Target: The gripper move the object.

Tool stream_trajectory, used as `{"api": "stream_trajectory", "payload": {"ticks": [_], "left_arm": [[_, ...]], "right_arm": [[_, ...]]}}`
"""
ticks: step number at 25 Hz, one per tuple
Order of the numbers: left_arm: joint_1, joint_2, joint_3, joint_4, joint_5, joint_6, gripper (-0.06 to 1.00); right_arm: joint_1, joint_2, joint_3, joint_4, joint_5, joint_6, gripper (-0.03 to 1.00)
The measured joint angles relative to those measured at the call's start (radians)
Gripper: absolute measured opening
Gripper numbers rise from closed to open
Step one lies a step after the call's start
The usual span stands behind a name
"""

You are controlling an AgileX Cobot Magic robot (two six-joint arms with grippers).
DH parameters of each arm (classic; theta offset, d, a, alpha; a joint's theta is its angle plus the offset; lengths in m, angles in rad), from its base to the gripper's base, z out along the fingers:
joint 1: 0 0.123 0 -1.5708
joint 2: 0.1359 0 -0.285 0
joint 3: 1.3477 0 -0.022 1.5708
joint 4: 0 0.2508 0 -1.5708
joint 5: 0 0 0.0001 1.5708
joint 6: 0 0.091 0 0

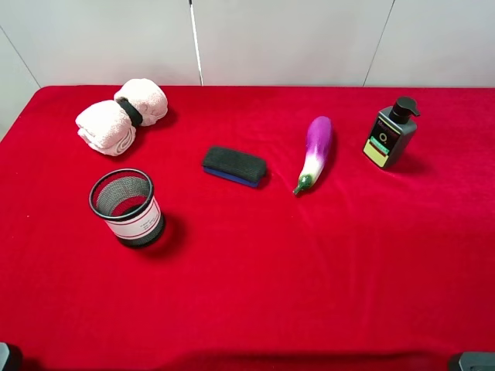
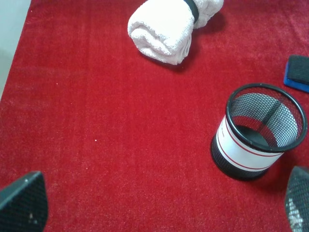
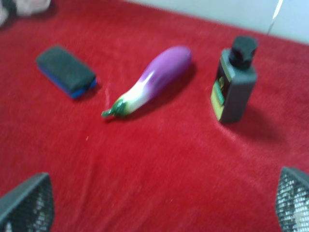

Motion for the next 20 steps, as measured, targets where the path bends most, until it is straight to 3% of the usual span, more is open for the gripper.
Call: {"api": "stream_trajectory", "payload": {"ticks": [15, 20], "left_arm": [[0.000, 0.000, 0.000, 0.000, 0.000, 0.000, 0.98], [0.000, 0.000, 0.000, 0.000, 0.000, 0.000, 0.98]], "right_arm": [[-0.195, -0.018, 0.001, -0.016, 0.000, 0.007, 0.69], [-0.218, -0.018, 0.001, -0.022, 0.000, 0.018, 0.69]]}}
